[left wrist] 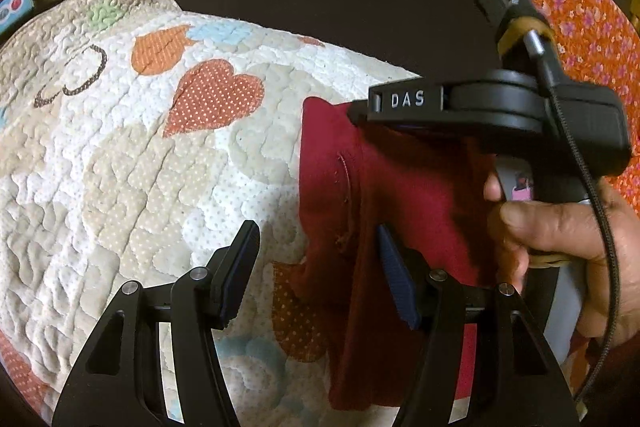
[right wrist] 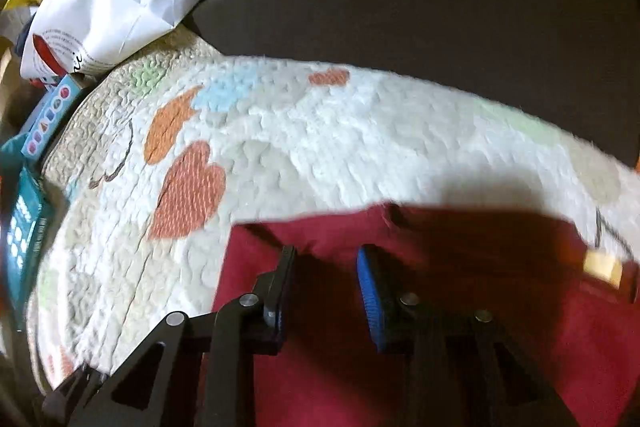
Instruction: Fold small clothes
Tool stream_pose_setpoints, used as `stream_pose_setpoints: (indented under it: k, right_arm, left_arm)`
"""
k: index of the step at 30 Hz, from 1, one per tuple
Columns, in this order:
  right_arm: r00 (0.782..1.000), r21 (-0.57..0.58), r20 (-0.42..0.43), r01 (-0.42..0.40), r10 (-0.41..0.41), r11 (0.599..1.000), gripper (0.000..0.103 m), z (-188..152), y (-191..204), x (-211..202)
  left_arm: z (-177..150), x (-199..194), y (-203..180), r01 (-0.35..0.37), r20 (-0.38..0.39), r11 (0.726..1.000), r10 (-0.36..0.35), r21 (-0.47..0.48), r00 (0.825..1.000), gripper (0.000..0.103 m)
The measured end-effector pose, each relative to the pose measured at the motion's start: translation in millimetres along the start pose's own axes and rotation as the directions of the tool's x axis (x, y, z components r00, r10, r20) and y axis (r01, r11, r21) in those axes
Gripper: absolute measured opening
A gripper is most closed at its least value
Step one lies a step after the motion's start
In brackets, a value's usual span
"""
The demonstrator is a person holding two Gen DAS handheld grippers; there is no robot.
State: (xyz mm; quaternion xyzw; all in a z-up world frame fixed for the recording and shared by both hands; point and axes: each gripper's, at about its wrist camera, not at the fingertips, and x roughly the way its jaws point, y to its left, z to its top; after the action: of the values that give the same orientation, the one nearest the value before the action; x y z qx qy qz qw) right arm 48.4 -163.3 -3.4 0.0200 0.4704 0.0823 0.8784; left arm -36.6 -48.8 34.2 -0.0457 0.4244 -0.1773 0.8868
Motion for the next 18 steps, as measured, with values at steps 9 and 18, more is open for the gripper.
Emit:
stream_pose_setpoints:
  k: [9, 18]
  right_arm:
    - [0.999, 0.036, 0.044, -0.033, 0.031, 0.999, 0.031, -40, -31, -62]
    - [0.959, 0.207, 0.065, 0.258, -0.276, 0.944, 0.031, -114, -160, -137]
  left_arm:
    - [-1, 0, 1, 0.002, 0.002, 1.0, -0.002, -0.013, 1.0, 0.064]
    - [-1, 1, 3, 0.009, -0.002, 1.0, -0.009, -0.024, 1.0, 0.064]
